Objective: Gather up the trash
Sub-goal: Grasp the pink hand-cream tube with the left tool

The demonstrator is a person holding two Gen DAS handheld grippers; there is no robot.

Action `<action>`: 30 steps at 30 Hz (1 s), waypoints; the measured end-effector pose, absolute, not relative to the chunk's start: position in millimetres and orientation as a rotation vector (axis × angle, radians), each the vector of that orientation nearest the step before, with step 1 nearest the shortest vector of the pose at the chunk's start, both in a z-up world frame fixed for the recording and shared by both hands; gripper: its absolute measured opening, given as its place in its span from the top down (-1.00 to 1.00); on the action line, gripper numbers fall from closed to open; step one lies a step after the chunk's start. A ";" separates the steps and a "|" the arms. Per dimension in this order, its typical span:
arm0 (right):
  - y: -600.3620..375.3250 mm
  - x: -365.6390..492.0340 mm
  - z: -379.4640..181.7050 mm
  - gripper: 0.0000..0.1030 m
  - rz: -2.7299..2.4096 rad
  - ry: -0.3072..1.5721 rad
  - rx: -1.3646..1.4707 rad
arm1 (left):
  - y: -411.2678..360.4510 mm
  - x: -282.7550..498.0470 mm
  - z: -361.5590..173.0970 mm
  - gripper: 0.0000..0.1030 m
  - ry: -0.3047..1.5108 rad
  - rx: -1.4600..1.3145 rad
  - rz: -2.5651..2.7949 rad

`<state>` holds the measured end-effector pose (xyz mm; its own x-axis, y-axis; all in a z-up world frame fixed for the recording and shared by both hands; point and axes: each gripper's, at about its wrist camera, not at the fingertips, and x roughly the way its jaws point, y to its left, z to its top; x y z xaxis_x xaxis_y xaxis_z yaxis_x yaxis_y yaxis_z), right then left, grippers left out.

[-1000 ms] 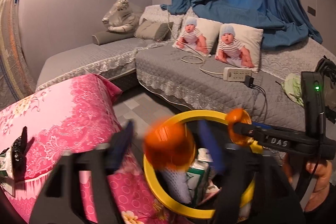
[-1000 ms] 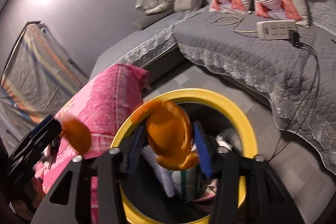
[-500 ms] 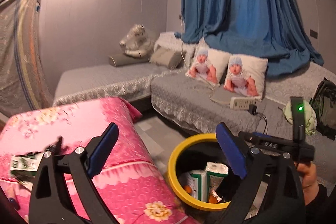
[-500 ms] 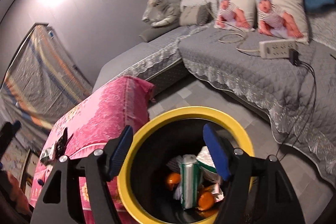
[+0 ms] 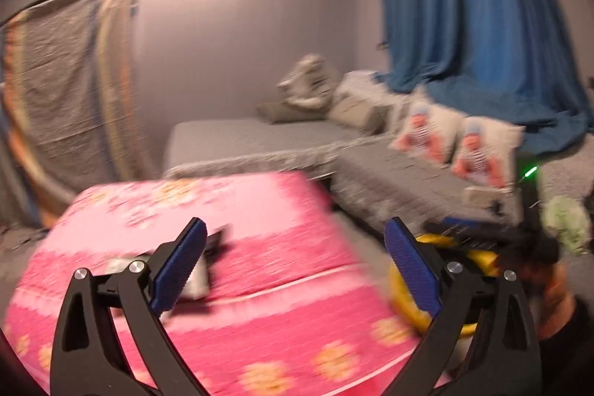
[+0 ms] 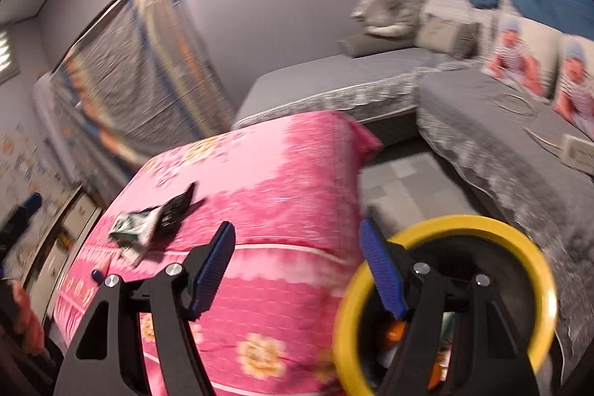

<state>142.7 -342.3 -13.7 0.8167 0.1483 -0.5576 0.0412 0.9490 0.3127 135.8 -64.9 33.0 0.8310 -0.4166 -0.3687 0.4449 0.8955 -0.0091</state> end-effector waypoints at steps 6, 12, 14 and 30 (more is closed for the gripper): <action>-285.7 177.1 -18.1 -0.29 0.187 0.662 0.266 | 44.8 159.3 -20.9 -0.78 0.491 0.103 -0.163; -240.3 193.6 -18.5 -0.29 0.267 0.683 0.202 | 128.4 182.8 -63.1 -0.78 0.632 0.016 0.034; -228.8 197.2 -17.3 -0.29 0.290 0.681 0.189 | 136.8 190.5 -73.8 -0.78 0.676 -0.018 0.030; -200.5 201.0 -15.3 -0.29 0.409 0.676 0.134 | 145.9 252.4 -128.6 0.13 0.900 -0.089 0.073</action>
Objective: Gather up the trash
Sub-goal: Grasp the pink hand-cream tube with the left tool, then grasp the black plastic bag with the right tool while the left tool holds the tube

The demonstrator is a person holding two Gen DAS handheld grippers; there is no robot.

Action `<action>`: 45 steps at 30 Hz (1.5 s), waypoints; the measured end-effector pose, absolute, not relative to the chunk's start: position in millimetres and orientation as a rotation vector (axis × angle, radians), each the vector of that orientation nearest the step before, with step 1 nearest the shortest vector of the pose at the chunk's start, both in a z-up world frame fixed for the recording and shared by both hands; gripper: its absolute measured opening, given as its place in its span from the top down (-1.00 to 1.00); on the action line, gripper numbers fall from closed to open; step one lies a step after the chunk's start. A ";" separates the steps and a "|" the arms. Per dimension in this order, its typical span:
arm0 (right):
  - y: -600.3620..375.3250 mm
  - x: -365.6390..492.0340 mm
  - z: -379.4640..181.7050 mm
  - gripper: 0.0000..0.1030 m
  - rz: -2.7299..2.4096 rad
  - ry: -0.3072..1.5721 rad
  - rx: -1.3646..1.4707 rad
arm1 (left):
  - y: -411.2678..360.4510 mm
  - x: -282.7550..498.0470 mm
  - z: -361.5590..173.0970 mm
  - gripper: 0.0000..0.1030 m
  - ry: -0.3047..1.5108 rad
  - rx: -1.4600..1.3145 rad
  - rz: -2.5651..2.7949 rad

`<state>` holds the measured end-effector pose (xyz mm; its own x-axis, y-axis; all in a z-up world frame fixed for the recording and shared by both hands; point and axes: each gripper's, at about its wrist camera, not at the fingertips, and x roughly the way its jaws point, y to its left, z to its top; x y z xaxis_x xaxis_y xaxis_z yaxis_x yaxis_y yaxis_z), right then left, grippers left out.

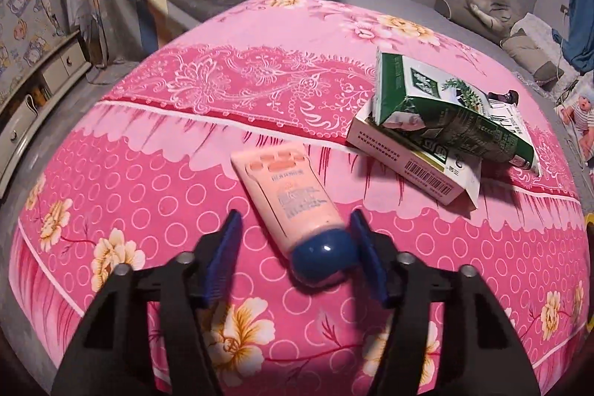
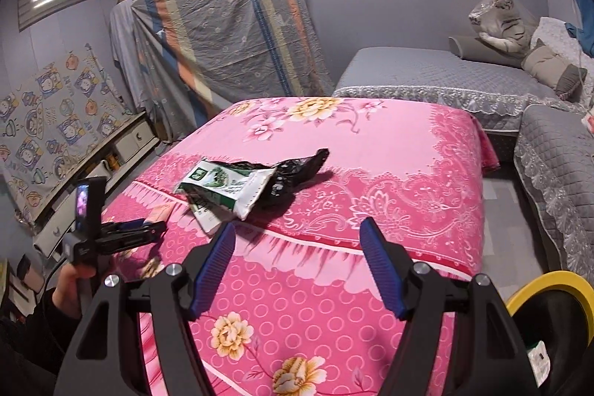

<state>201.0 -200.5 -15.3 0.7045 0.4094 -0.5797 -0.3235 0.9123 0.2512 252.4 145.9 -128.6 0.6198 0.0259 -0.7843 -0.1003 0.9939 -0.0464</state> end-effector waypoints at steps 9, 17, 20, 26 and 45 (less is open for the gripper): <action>-151.7 215.9 -16.5 -0.29 0.628 0.708 -0.064 | 157.5 239.1 -117.1 0.34 0.864 -0.131 0.092; -154.3 305.1 -48.4 -0.29 0.586 0.912 0.238 | 158.0 200.4 -89.9 0.34 0.754 -0.187 0.008; -162.2 347.7 -63.9 -0.29 0.518 0.984 0.399 | 153.8 190.9 -80.1 0.34 0.708 -0.190 -0.027; -148.6 396.8 -81.5 -0.27 0.420 1.069 0.446 | 151.4 187.5 -74.6 0.34 0.696 -0.203 -0.063; -93.9 362.5 -31.8 0.99 0.673 1.051 0.358 | 158.4 172.8 -65.3 0.40 0.650 -0.194 -0.065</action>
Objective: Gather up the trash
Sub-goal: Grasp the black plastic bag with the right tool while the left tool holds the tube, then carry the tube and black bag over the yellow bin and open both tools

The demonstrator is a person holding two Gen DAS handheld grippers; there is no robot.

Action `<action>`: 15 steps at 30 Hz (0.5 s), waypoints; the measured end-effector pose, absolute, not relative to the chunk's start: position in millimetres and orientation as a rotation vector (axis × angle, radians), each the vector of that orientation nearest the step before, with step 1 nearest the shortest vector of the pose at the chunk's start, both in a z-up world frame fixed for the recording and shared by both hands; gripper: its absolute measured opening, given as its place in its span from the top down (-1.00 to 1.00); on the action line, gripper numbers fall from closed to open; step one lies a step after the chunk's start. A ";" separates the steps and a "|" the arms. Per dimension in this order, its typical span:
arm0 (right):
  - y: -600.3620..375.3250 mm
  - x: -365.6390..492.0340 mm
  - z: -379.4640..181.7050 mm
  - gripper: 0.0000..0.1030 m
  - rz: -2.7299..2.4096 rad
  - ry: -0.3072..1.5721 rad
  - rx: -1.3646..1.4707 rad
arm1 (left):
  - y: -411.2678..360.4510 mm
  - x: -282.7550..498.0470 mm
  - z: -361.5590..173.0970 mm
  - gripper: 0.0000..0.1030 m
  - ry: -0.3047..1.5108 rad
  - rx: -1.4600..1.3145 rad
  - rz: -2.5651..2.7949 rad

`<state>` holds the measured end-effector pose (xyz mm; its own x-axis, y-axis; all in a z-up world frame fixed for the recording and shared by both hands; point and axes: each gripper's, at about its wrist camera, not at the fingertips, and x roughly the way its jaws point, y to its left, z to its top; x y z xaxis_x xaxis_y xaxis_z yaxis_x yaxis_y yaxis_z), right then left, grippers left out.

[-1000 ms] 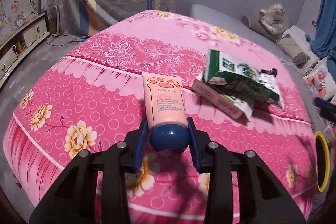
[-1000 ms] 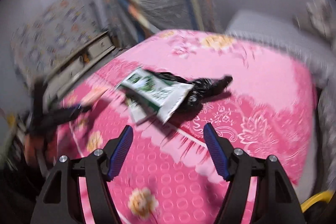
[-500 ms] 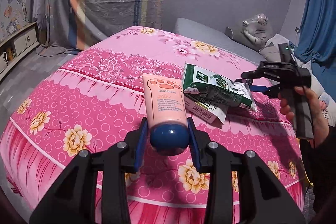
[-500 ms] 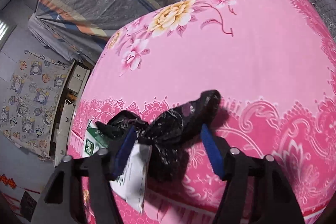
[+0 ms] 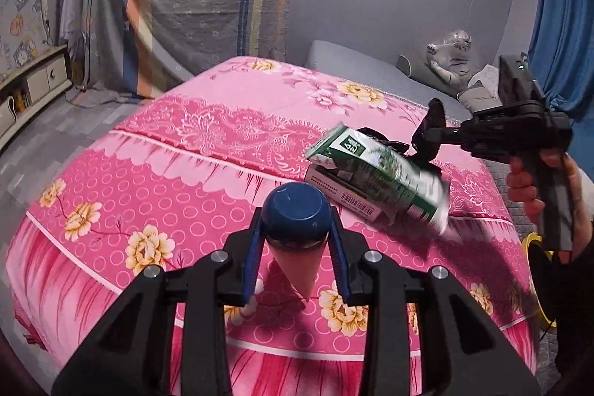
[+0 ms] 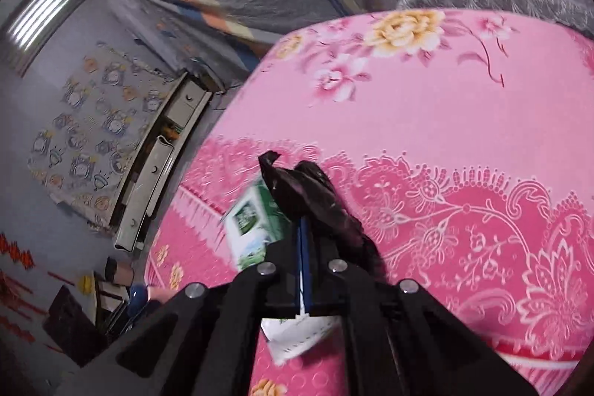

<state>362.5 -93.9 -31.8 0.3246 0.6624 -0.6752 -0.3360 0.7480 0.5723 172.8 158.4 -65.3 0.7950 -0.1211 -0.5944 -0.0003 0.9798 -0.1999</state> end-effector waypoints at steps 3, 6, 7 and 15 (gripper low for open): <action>-97.4 334.9 -6.2 0.99 0.718 1.000 0.353 | 156.9 167.9 -59.0 0.40 0.633 -0.189 -0.069; -106.1 310.7 20.2 0.99 0.741 0.940 0.343 | 154.1 162.6 -53.7 0.40 0.621 -0.181 -0.070; -110.3 304.1 26.7 0.99 0.750 0.927 0.347 | 153.3 160.5 -51.4 0.40 0.616 -0.180 -0.075; -157.6 242.3 85.0 0.99 0.771 0.762 0.369 | 144.1 140.8 -27.3 0.40 0.554 -0.150 -0.096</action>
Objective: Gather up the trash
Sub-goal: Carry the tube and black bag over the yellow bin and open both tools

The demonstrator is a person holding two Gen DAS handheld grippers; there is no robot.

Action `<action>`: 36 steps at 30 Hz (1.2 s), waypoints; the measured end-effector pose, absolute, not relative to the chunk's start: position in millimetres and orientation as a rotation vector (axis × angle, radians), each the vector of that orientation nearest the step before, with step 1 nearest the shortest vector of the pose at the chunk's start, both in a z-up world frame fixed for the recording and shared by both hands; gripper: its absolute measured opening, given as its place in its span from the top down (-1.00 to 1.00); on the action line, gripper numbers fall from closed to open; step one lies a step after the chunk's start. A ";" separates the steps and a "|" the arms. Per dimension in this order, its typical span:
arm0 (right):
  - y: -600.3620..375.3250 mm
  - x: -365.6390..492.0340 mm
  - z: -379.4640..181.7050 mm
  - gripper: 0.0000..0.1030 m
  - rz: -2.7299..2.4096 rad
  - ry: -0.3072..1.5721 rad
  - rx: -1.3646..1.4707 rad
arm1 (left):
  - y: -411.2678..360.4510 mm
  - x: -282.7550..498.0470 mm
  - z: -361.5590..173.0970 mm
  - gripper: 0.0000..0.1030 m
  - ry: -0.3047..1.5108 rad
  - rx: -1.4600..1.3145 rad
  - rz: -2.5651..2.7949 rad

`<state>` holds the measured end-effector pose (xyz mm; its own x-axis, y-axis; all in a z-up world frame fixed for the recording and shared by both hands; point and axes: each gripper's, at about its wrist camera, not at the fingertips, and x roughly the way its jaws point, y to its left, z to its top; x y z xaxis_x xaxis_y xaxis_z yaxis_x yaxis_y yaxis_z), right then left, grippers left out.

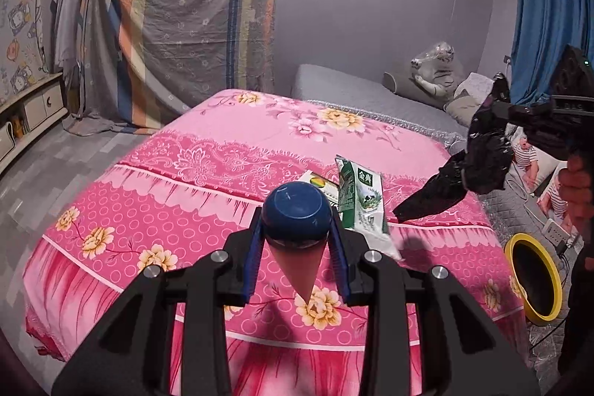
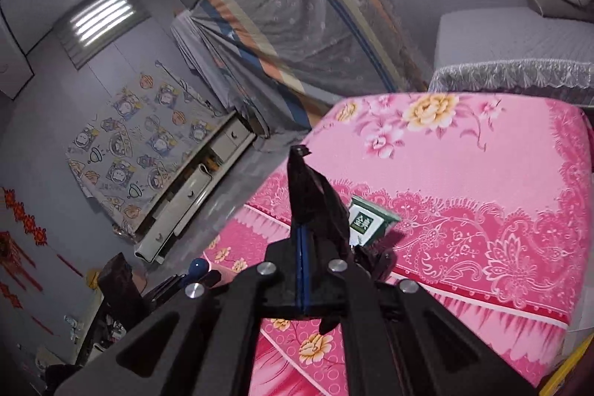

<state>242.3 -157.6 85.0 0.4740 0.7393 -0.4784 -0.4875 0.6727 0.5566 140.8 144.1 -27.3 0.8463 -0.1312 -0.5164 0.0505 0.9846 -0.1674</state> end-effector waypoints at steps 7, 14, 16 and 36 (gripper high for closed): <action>-206.9 190.7 110.2 0.99 0.715 0.660 0.382 | 119.6 132.9 -12.4 0.40 0.535 -0.122 -0.165; -253.3 163.3 112.8 0.99 0.617 0.600 0.403 | 79.0 132.8 3.9 0.40 0.508 -0.066 -0.258; -272.0 152.3 111.5 0.99 0.583 0.586 0.413 | 64.3 132.8 8.9 0.40 0.501 -0.049 -0.290; -433.5 74.3 59.6 0.99 0.195 0.526 0.547 | -142.1 127.4 31.8 0.40 0.434 0.158 -0.694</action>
